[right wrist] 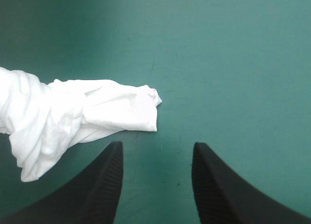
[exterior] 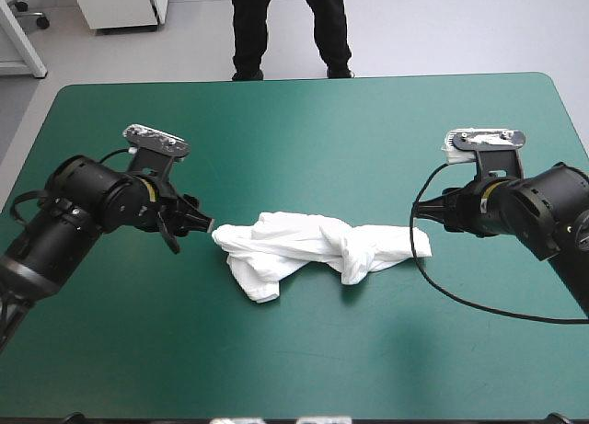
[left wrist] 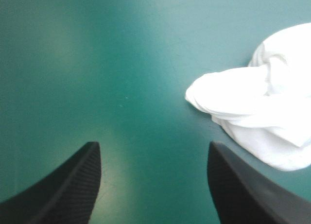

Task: Fold the cloth

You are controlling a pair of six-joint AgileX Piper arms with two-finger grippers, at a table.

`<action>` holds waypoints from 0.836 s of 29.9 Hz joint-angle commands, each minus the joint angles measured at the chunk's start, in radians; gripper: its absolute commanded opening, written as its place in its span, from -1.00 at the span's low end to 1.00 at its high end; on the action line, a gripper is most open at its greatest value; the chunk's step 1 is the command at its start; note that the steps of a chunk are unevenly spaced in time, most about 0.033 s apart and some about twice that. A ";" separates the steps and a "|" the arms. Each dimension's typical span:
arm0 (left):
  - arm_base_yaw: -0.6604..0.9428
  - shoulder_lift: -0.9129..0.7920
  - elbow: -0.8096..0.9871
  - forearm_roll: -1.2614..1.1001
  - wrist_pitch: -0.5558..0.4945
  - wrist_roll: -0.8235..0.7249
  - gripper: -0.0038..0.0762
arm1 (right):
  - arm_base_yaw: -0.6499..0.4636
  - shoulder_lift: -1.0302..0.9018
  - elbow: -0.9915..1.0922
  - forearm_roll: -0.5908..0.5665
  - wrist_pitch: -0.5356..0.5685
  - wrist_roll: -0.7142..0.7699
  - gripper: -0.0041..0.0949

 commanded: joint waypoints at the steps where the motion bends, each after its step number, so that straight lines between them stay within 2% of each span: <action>1: 0.001 0.042 -0.028 -0.044 -0.072 0.017 0.23 | -0.007 -0.009 -0.031 -0.008 -0.032 0.002 -0.06; 6: 0.041 0.156 -0.028 -0.117 -0.097 0.029 0.23 | -0.007 -0.002 -0.031 0.002 -0.029 0.002 -0.07; 12: 0.152 0.259 -0.028 -0.260 -0.175 0.141 0.23 | -0.007 -0.002 -0.031 0.002 -0.026 0.000 -0.07; 25: 0.160 0.461 -0.026 -0.329 -0.169 0.176 0.23 | -0.007 -0.001 -0.031 -0.004 -0.055 0.000 -0.07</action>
